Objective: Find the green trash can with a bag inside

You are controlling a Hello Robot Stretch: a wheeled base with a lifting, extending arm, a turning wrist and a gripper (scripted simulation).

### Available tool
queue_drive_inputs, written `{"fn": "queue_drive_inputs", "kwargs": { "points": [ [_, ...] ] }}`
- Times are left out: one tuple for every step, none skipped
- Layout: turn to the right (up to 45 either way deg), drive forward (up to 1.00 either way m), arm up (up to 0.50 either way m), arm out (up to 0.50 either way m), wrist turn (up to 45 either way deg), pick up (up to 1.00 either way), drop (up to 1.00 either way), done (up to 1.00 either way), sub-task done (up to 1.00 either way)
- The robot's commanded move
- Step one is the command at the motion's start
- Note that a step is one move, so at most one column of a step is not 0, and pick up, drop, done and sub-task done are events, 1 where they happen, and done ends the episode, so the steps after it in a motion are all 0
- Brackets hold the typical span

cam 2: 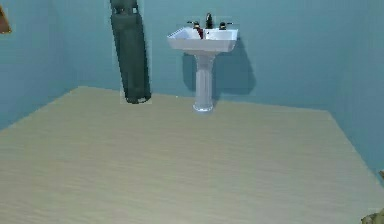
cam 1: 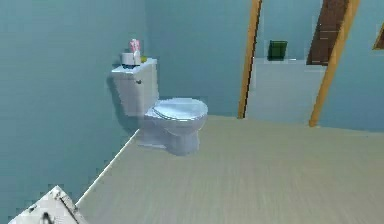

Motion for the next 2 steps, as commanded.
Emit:
{"fn": "queue_drive_inputs", "kwargs": {
  "points": [
    [-45.0,0.00,0.00,0.00,0.0,0.00,0.00,0.00,0.00],
    [0.0,0.00,0.00,0.00,0.0,0.00,0.00,1.00,0.00]
  ]
}}
